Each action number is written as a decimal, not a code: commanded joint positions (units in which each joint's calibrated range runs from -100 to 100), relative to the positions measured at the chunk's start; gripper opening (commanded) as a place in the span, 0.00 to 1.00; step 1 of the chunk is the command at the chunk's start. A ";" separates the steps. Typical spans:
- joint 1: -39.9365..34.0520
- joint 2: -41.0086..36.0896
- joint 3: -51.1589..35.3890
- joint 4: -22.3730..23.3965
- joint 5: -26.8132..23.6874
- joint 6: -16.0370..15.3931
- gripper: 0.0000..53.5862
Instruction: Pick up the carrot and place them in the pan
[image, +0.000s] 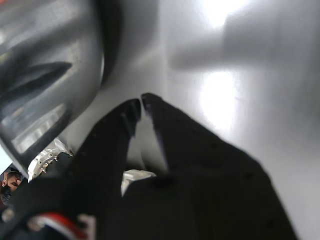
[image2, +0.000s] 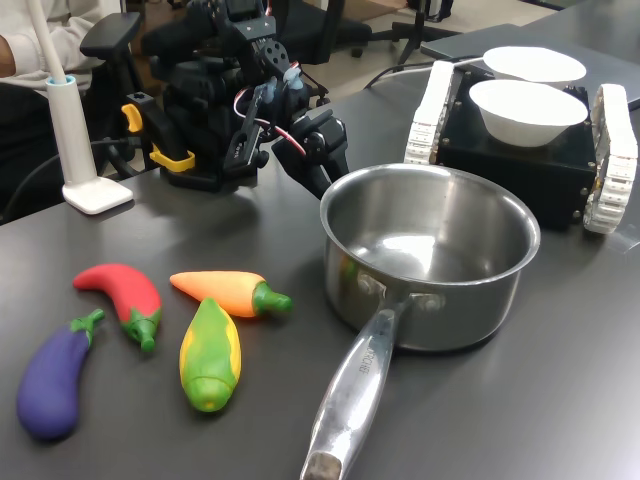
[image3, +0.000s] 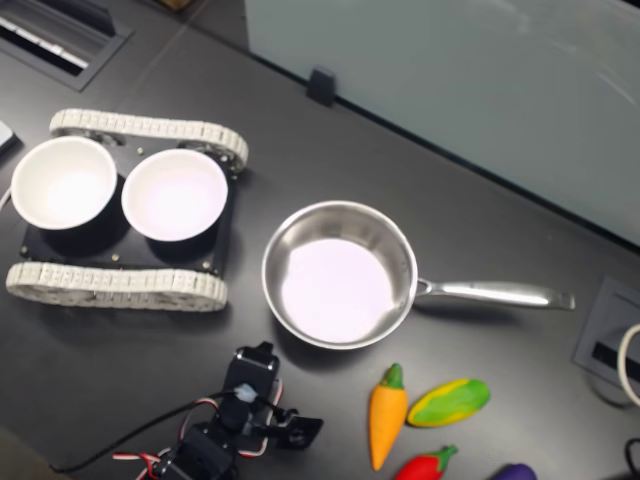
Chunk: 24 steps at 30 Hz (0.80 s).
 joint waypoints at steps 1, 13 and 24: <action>11.47 -0.66 -7.26 2.57 1.12 -0.01 0.00; 11.13 -0.66 -7.17 2.49 1.07 -0.01 0.00; 12.62 -0.66 -9.53 3.59 1.71 0.08 0.00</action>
